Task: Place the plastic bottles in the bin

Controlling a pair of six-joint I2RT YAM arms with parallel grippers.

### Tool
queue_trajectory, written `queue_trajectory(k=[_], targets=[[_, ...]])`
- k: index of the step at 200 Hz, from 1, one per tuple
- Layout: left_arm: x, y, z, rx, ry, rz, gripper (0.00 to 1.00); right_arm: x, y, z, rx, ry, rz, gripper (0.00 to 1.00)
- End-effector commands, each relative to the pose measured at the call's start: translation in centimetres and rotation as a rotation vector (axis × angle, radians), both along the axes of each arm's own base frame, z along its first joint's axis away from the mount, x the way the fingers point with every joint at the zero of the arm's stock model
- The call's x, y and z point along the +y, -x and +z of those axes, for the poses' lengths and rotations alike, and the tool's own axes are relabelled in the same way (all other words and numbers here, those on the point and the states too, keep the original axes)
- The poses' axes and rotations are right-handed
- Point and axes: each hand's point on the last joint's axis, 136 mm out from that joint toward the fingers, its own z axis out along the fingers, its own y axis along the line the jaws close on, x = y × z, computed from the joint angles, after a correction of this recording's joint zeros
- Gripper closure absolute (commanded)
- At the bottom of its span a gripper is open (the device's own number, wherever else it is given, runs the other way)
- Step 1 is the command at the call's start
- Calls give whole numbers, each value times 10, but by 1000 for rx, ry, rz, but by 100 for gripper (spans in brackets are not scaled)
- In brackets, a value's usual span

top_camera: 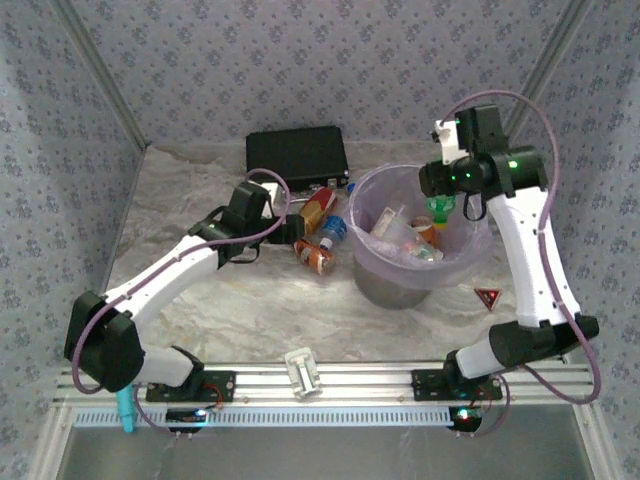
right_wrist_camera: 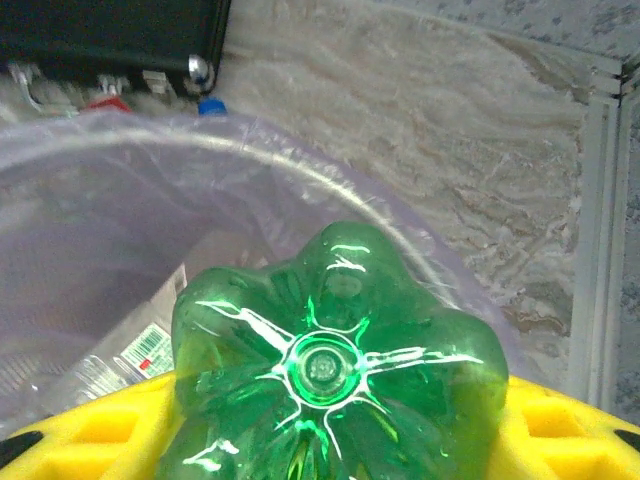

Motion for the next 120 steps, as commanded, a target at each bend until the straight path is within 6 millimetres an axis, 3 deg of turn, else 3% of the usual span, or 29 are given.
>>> queue_trajectory(k=[1,48,120], targets=[[-3,-5,4,-4,-18,-5,13,4,4,-30,103,128,90,62],[-4,-6,-1,7,-29,-5,13,37,3,-85,248,94,220,62],[-17,-12,-6,24,-14,-47,15,57,9,-124,284,-37,223,58]])
